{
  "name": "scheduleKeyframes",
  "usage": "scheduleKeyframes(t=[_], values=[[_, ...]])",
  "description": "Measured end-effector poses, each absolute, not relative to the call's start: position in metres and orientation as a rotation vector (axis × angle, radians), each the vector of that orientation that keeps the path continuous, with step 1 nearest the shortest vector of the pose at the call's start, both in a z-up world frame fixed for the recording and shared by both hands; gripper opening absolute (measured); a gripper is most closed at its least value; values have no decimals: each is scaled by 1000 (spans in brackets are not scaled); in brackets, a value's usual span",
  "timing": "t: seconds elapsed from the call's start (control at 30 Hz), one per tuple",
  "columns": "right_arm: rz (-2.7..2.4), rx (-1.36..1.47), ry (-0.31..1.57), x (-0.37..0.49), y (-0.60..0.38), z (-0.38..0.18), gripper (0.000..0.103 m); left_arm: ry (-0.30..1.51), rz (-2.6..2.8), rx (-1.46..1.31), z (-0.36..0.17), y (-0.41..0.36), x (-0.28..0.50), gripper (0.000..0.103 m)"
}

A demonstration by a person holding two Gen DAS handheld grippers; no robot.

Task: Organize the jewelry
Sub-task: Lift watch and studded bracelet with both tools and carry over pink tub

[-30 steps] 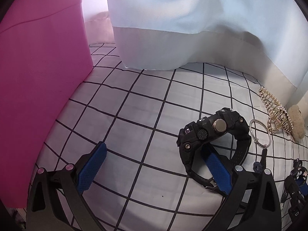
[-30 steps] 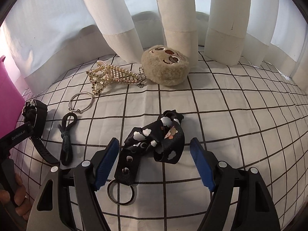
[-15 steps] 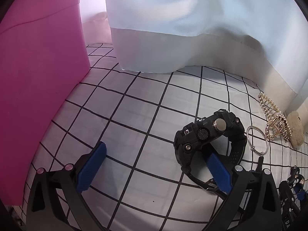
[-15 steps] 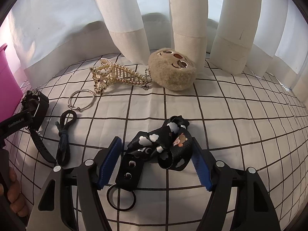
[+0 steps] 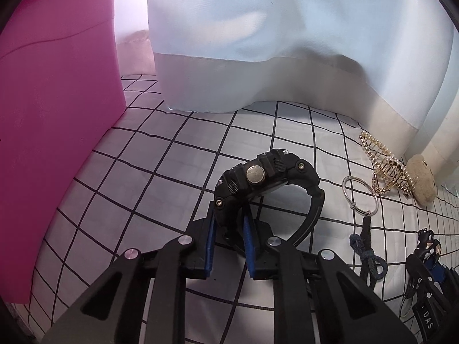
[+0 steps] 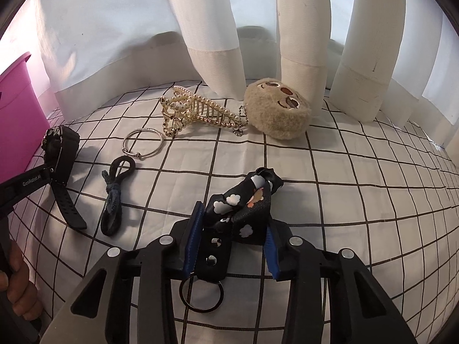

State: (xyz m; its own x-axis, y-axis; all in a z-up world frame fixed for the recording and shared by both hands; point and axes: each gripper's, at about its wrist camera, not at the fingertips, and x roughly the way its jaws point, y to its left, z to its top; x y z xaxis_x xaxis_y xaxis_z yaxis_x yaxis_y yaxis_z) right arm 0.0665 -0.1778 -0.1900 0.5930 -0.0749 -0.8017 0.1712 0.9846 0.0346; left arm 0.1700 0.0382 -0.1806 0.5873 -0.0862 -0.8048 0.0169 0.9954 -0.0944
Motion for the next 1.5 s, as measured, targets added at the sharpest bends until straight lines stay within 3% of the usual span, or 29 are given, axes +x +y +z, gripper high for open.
scheduleKeyframes(t=[0.93,1.5], values=[[9,113,790,44,-190,-136,35,843,-39,-114,-119,46,115,13],[219,17,659,42,-158,-20,35,742,100,-180,-4,78,68,13]])
